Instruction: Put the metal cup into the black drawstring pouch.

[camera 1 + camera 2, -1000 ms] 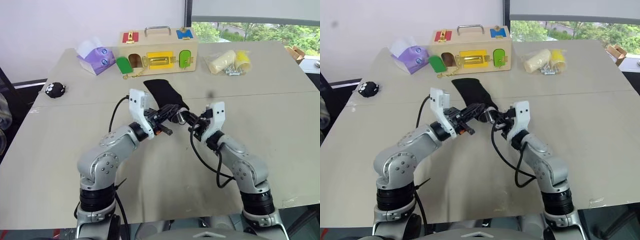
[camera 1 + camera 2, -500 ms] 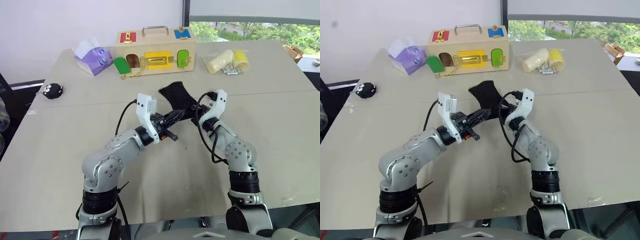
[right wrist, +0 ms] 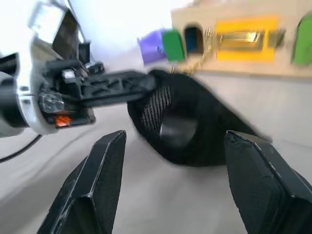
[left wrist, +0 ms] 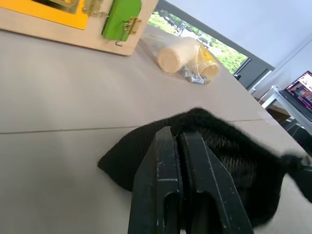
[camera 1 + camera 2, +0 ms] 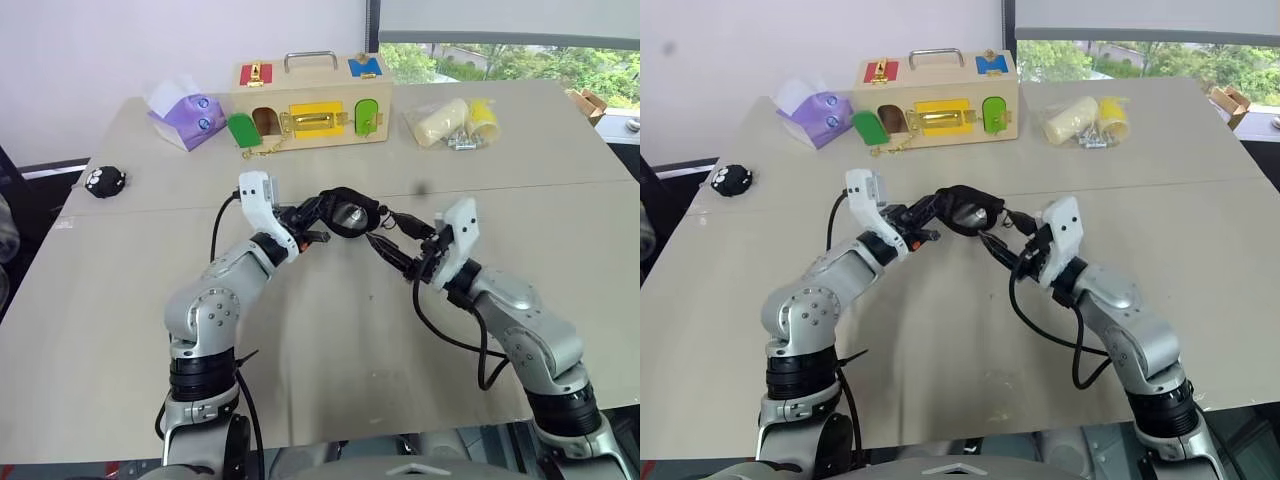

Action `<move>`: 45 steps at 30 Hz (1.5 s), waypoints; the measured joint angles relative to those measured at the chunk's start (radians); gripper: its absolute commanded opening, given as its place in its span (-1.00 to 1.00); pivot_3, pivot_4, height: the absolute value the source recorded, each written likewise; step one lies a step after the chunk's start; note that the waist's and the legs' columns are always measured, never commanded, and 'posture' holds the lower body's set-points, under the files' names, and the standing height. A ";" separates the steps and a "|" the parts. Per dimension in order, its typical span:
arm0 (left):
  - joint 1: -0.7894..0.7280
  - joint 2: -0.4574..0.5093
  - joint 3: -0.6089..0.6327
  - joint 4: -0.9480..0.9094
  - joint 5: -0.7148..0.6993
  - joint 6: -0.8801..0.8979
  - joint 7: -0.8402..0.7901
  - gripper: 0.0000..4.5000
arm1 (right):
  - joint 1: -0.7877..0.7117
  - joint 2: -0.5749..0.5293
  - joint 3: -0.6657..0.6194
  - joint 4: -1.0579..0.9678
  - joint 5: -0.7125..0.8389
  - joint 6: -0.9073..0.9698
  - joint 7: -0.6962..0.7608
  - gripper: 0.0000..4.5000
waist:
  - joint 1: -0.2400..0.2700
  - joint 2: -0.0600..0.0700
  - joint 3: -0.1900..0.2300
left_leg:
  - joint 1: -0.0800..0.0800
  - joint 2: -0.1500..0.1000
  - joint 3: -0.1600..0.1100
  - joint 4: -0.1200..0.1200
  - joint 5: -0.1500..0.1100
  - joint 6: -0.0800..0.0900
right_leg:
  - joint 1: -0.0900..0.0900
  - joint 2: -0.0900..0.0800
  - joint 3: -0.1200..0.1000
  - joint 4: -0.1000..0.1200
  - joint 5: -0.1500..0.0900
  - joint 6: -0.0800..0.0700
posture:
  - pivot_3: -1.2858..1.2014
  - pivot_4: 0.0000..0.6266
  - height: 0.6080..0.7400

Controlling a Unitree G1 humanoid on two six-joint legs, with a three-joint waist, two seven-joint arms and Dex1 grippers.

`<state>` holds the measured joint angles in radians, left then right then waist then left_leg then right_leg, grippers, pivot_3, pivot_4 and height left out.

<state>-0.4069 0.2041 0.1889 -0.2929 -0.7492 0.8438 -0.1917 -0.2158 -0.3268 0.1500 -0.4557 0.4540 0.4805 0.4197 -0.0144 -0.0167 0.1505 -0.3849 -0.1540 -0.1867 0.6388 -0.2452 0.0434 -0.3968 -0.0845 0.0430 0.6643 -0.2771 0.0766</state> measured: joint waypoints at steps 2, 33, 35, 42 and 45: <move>0.000 0.000 0.001 0.000 0.000 -0.001 0.000 -1.00 | 0.009 -0.024 0.001 0.009 -0.040 -0.037 0.015 0.43 | 0.001 0.000 0.000 | 0.001 0.000 0.000 0.000 0.000 0.000 | 0.000 0.000 0.000 0.000 0.000 0.000 | 0.03 -0.52 1.00; 0.000 -0.006 -0.003 0.000 0.011 -0.014 -0.009 -1.00 | -0.026 0.183 0.054 0.341 -0.298 -0.089 -0.083 -0.98 | 0.004 0.000 0.000 | 0.000 0.000 0.000 0.002 0.001 -0.001 | 0.000 0.001 0.000 -0.001 0.003 0.000 | 0.03 -0.52 1.00; 0.002 -0.015 -0.004 0.001 0.017 -0.025 -0.010 -1.00 | -0.007 0.185 -0.001 0.291 -0.277 -0.074 -0.100 -0.98 | 0.004 0.000 0.000 | 0.000 0.000 0.000 0.002 0.001 -0.001 | 0.000 0.001 0.000 0.000 0.003 0.000 | 0.03 -0.52 1.00; 0.001 -0.035 -0.032 0.029 0.034 -0.063 -0.030 -1.00 | -0.074 0.123 -0.125 0.197 -0.249 -0.064 -0.111 -0.98 | 0.004 0.000 0.000 | 0.000 0.000 0.000 0.002 0.001 -0.001 | 0.000 0.001 0.000 0.000 0.003 0.000 | 0.03 -0.52 1.00; 0.001 -0.035 -0.045 0.041 0.056 -0.082 -0.046 -1.00 | -0.148 0.058 -0.180 0.182 -0.261 -0.065 -0.119 -0.98 | 0.004 0.000 0.000 | 0.000 0.000 0.000 0.002 0.001 -0.001 | 0.000 0.001 0.000 0.000 0.003 0.000 | 0.03 -0.52 1.00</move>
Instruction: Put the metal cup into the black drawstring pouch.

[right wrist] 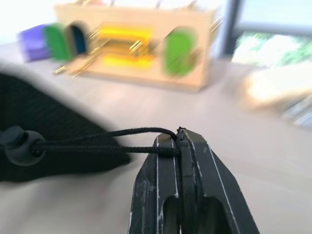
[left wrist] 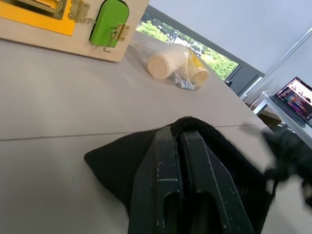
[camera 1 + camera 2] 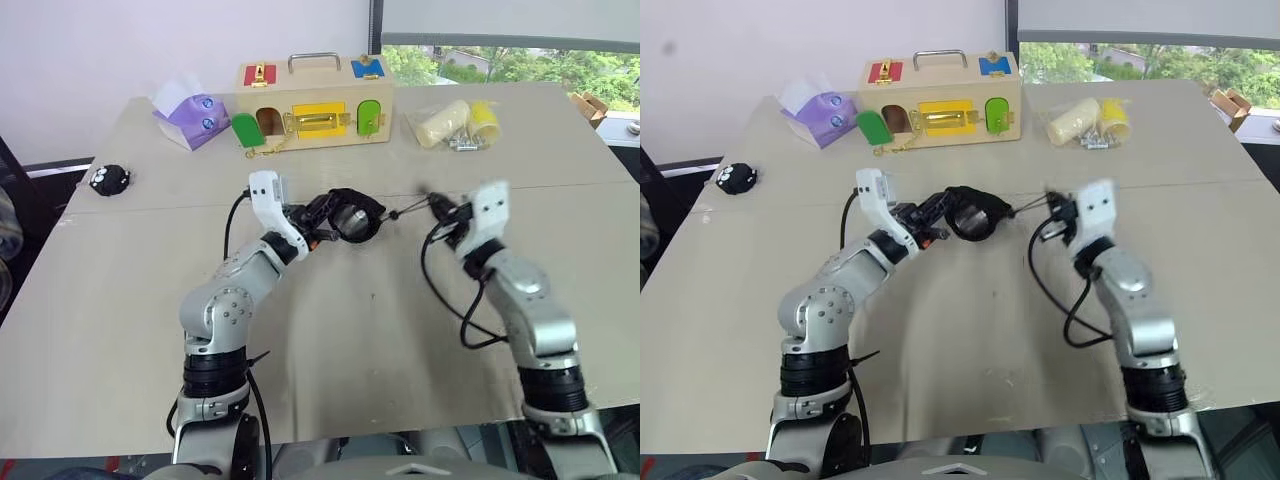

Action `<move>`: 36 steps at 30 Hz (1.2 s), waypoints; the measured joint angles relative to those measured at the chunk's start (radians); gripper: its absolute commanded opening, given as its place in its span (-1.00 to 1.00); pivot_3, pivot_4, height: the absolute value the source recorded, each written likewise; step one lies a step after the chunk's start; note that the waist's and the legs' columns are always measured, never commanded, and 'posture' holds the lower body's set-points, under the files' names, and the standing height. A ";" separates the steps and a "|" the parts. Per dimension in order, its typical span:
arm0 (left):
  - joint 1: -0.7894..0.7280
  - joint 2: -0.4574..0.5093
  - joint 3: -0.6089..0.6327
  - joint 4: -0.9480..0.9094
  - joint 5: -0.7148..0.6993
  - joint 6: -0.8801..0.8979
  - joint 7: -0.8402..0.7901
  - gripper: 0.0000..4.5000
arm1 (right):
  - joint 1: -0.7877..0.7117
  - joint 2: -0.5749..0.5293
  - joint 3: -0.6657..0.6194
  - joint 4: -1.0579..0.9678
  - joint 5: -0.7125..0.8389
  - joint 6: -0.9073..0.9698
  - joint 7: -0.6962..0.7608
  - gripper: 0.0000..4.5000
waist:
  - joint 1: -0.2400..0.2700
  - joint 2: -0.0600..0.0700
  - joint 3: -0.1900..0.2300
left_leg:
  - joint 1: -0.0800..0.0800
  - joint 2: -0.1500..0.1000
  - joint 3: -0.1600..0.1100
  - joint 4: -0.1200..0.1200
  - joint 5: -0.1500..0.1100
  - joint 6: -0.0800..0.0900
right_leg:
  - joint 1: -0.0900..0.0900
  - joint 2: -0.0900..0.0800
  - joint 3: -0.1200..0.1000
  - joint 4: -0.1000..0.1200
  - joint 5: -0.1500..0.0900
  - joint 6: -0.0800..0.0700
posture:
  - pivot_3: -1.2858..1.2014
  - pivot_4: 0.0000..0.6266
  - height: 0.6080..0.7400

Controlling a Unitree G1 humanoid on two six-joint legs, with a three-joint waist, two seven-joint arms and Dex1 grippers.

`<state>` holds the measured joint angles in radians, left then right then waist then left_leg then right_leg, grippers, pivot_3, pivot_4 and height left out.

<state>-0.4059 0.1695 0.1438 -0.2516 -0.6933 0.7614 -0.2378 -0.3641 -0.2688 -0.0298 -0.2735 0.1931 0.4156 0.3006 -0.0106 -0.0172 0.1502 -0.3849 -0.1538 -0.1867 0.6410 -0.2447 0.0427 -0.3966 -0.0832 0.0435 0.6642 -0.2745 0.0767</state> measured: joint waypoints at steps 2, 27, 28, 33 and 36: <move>0.000 -0.002 -0.015 0.000 0.006 -0.016 -0.014 -0.88 | -0.034 -0.024 -0.007 -0.028 -0.009 0.000 0.001 -0.99 | -0.001 0.000 0.000 | 0.000 0.000 0.000 -0.001 0.000 0.000 | 0.000 0.000 0.000 0.000 0.000 0.000 | 0.03 -0.52 1.00; -0.062 0.087 -0.310 0.087 0.461 -0.665 -0.341 0.21 | -0.286 -0.022 0.218 -0.140 -0.133 0.035 0.064 -1.00 | -0.003 0.000 0.000 | -0.003 0.000 0.000 0.000 0.000 0.000 | -0.001 -0.001 0.000 -0.001 0.000 0.000 | 0.03 -0.52 1.00; -0.062 0.085 -0.310 0.087 0.464 -0.667 -0.339 0.21 | -0.288 -0.018 0.219 -0.140 -0.133 0.035 0.065 -1.00 | -0.003 0.000 0.000 | -0.002 0.000 0.000 0.000 0.000 0.000 | -0.001 -0.001 0.000 -0.001 0.000 0.000 | 0.03 -0.52 1.00; -0.062 0.077 -0.309 0.087 0.466 -0.671 -0.337 -0.24 | -0.289 -0.009 0.229 -0.140 -0.136 0.037 0.075 -1.00 | -0.003 0.000 0.000 | -0.003 0.000 0.000 0.000 0.000 0.000 | -0.001 0.000 0.000 -0.001 0.000 0.000 | 0.03 -0.52 1.00; -0.061 0.077 -0.309 0.087 0.464 -0.672 -0.343 -0.71 | -0.292 -0.006 0.229 -0.140 -0.138 0.037 0.082 -1.00 | -0.003 0.000 0.000 | -0.003 0.000 0.000 0.000 0.000 0.000 | -0.001 0.000 0.000 -0.001 0.000 0.000 | 0.03 -0.52 1.00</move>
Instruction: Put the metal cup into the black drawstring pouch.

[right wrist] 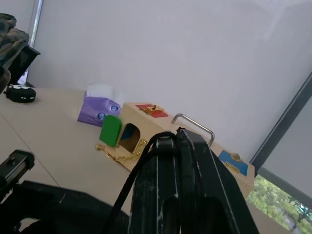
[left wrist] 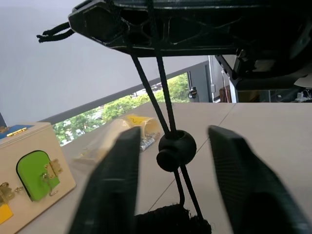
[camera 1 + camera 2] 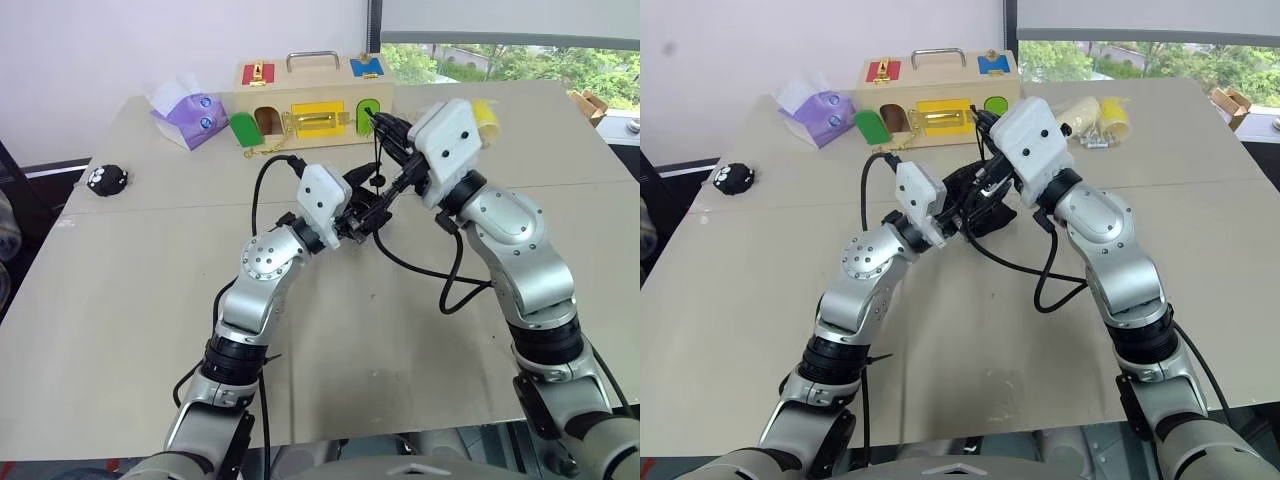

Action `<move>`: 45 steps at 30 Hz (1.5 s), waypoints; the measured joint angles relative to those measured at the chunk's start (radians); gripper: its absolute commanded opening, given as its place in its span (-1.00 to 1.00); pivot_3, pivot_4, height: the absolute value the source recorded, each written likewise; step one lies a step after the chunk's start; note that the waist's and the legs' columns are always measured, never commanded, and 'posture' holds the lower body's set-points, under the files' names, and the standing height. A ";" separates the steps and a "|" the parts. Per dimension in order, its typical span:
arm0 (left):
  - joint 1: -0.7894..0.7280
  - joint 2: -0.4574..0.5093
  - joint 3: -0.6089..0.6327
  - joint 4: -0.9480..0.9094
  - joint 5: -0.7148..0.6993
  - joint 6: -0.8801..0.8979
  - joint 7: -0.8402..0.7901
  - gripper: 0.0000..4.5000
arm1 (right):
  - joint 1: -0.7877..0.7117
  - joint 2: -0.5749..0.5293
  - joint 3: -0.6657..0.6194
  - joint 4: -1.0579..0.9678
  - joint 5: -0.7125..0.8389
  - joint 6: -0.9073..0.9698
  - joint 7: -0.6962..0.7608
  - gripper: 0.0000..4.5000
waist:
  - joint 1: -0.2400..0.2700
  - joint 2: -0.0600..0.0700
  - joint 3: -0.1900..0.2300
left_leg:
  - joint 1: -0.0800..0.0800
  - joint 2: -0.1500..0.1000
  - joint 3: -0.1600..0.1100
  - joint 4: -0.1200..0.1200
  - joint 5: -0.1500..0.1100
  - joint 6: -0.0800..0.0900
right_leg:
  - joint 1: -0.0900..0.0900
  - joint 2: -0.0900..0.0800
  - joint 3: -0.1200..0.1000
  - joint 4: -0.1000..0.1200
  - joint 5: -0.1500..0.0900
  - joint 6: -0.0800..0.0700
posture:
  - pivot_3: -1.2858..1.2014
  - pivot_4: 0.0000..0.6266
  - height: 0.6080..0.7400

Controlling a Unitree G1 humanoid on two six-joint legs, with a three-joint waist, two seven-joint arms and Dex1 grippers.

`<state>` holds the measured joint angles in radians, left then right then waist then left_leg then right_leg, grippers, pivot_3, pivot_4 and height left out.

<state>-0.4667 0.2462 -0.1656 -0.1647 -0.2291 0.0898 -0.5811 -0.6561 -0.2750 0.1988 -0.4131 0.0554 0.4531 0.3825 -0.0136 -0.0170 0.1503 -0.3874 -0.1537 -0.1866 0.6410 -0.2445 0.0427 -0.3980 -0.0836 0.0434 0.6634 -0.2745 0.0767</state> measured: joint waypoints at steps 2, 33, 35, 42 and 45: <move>0.000 0.000 0.000 0.000 0.000 0.001 -0.002 -0.92 | -0.003 0.001 0.000 0.000 -0.001 0.000 0.002 -1.00 | 0.000 0.000 0.000 | 0.000 0.000 0.000 0.000 0.000 0.000 | 0.000 0.000 0.000 0.000 0.000 0.000 | 0.03 -0.52 1.00; 0.171 0.073 0.075 0.046 0.036 -0.013 -0.014 0.08 | 0.140 -0.037 -0.090 0.019 0.006 -0.001 -0.017 0.60 | -0.018 0.000 -0.001 | -0.006 0.000 0.000 0.004 0.001 -0.001 | -0.007 0.001 0.000 0.005 0.000 0.000 | 0.03 -0.52 1.00; 0.241 0.126 0.123 0.046 0.068 -0.082 0.002 0.08 | 0.208 -0.065 -0.105 0.017 0.035 0.025 0.012 0.85 | -0.020 0.000 -0.002 | -0.005 0.001 0.001 0.002 0.001 -0.001 | -0.008 0.001 0.001 0.005 0.000 0.000 | 0.03 -0.52 1.00; 0.540 0.205 0.242 0.120 0.091 -0.211 0.018 0.08 | 0.482 -0.199 -0.182 0.131 0.079 -0.035 0.143 0.85 | 0.003 0.002 -0.002 | -0.005 0.000 0.001 0.000 0.001 -0.001 | -0.007 0.000 0.001 0.002 0.001 -0.001 | 0.03 -0.52 1.00; 0.612 0.211 0.282 0.120 0.087 -0.254 0.026 0.08 | 0.572 -0.227 -0.213 0.158 0.131 -0.125 0.231 0.85 | 0.006 0.002 -0.003 | 0.002 0.001 0.001 -0.002 0.001 -0.001 | -0.001 0.000 0.001 0.001 0.002 -0.002 | 0.03 -0.52 1.00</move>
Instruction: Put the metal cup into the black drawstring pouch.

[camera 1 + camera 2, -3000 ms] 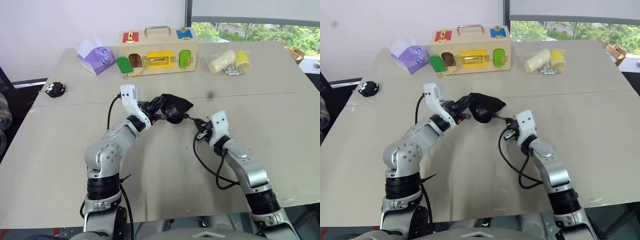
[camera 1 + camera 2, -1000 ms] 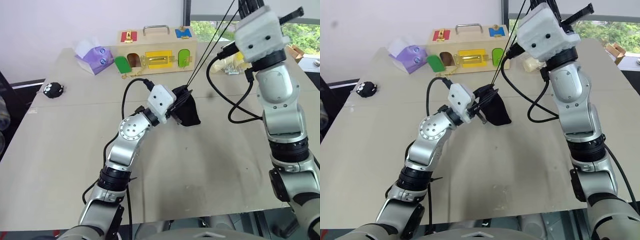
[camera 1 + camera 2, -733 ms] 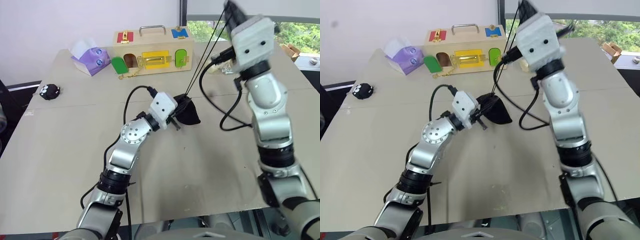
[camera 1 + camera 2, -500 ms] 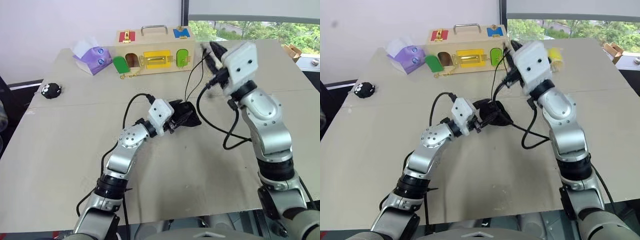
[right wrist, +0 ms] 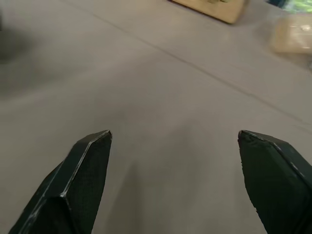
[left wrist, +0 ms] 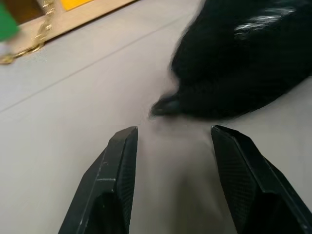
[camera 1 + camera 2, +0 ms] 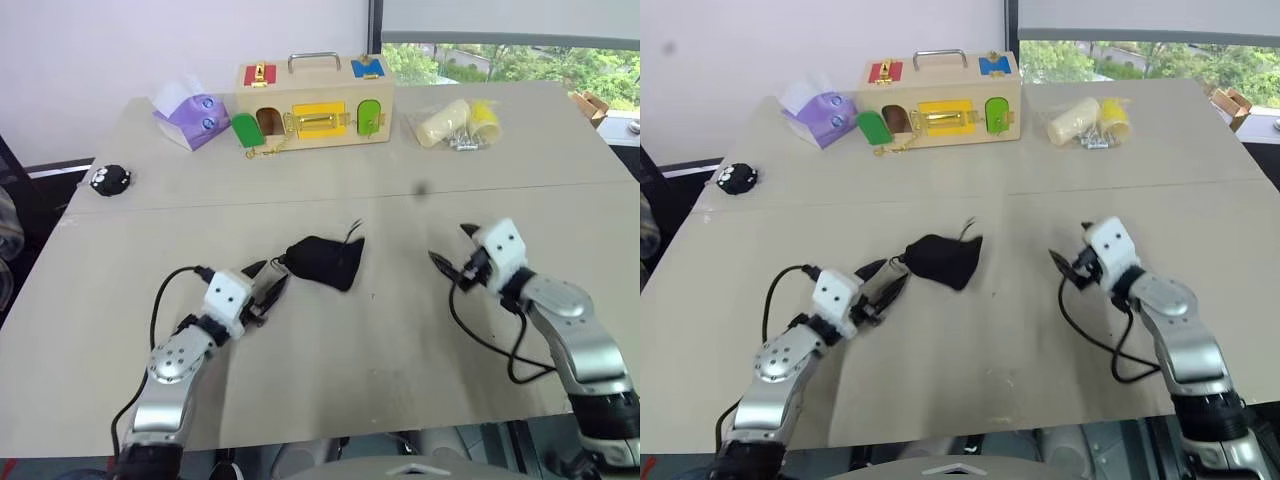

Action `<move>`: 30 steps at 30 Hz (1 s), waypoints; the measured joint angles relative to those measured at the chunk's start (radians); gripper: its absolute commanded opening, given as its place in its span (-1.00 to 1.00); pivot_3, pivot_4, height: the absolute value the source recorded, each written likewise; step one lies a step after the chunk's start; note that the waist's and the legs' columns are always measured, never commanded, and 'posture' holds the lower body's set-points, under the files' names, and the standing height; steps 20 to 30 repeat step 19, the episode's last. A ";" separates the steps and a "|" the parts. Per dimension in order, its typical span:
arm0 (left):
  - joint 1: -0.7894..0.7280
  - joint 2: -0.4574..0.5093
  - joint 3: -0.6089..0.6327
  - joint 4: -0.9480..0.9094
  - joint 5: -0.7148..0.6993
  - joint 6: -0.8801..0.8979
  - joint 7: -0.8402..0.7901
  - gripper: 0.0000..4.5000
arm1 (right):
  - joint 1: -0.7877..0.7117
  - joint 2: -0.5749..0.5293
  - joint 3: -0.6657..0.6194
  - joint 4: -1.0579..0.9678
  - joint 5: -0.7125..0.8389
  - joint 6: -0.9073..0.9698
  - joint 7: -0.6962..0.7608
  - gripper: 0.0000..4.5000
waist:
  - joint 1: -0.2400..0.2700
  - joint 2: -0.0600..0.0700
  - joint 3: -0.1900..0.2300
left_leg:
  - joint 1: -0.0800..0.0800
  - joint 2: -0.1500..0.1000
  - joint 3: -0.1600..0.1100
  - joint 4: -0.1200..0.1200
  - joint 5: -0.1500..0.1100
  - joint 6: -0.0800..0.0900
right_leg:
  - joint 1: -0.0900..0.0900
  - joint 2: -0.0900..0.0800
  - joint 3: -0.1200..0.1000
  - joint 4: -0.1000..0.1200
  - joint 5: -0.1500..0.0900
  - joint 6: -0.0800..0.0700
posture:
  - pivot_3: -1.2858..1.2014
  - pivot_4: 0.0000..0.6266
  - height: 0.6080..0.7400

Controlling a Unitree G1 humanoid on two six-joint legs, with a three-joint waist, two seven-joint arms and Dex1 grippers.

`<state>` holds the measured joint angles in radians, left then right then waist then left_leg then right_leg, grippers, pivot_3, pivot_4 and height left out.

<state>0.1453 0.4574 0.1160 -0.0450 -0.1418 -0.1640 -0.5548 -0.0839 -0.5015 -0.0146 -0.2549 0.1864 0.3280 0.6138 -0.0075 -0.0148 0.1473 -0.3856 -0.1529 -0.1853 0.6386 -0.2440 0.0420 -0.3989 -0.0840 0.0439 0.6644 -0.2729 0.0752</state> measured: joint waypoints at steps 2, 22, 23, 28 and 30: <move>0.042 0.003 0.026 -0.005 -0.011 -0.002 0.006 0.08 | 0.050 -0.006 -0.040 0.034 0.044 -0.050 0.054 0.85 | -0.001 0.001 -0.001 | 0.006 0.001 0.002 -0.003 -0.003 0.005 | 0.005 -0.002 0.000 -0.001 0.000 0.000 | 0.03 -0.52 1.00; 0.345 0.091 0.061 -0.225 -0.169 0.131 -0.137 0.08 | 0.194 -0.072 -0.232 0.272 0.340 -0.323 0.546 0.85 | 0.001 0.012 -0.009 | 0.008 0.007 0.011 -0.003 -0.006 0.009 | 0.005 -0.004 -0.001 -0.003 0.000 0.000 | 0.03 -0.52 1.00; 0.345 0.091 0.061 -0.225 -0.169 0.131 -0.137 0.08 | 0.194 -0.072 -0.232 0.272 0.340 -0.323 0.546 0.85 | 0.001 0.012 -0.009 | 0.008 0.007 0.011 -0.003 -0.006 0.009 | 0.005 -0.004 -0.001 -0.003 0.000 0.000 | 0.03 -0.52 1.00; 0.345 0.091 0.061 -0.225 -0.169 0.131 -0.137 0.08 | 0.194 -0.072 -0.232 0.272 0.340 -0.323 0.546 0.85 | 0.001 0.012 -0.009 | 0.008 0.007 0.011 -0.003 -0.006 0.009 | 0.005 -0.004 -0.001 -0.003 0.000 0.000 | 0.03 -0.52 1.00; 0.345 0.091 0.061 -0.225 -0.169 0.131 -0.137 0.08 | 0.194 -0.072 -0.232 0.272 0.340 -0.323 0.546 0.85 | 0.001 0.012 -0.009 | 0.008 0.007 0.011 -0.003 -0.006 0.009 | 0.005 -0.004 -0.001 -0.003 0.000 0.000 | 0.03 -0.52 1.00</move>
